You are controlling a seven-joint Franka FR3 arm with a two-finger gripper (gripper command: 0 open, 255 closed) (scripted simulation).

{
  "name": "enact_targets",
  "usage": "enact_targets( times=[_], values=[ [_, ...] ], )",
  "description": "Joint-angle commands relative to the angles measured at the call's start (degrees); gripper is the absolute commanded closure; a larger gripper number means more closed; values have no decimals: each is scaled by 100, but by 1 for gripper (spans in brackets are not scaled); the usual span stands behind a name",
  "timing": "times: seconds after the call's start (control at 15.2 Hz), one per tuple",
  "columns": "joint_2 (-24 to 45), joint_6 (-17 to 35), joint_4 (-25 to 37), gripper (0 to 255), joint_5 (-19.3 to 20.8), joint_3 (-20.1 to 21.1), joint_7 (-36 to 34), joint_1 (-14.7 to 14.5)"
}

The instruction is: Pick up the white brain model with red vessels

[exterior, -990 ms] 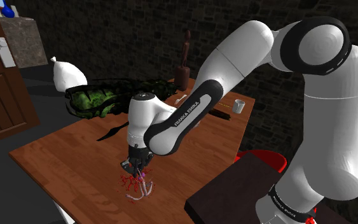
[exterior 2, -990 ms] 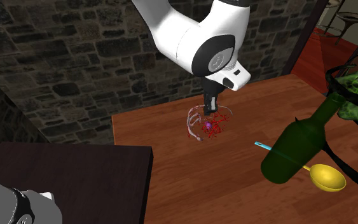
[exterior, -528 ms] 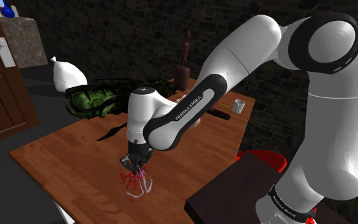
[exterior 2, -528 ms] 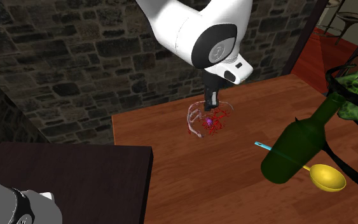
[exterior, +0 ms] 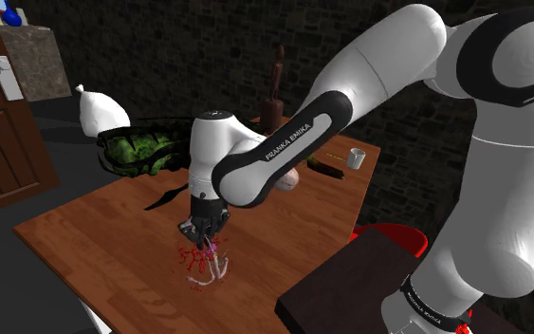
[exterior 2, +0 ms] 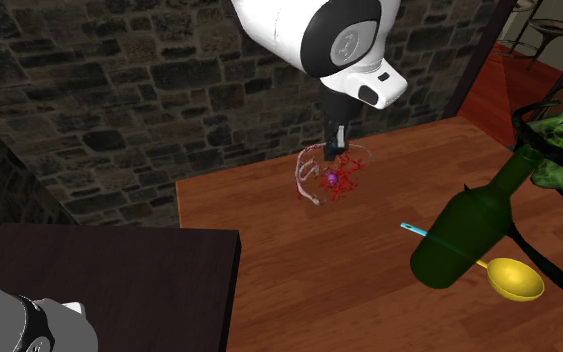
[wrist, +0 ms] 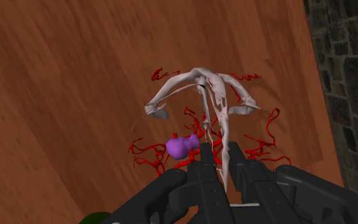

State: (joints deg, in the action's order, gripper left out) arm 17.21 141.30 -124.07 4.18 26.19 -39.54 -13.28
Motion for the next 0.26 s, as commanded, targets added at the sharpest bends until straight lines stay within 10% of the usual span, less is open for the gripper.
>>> enact_targets(
  times=[0.0,0.2],
  values=[
    [-137,-141,18,255,-84,44,43,32],
    [-205,-218,33,255,-127,63,67,48]
  ],
)
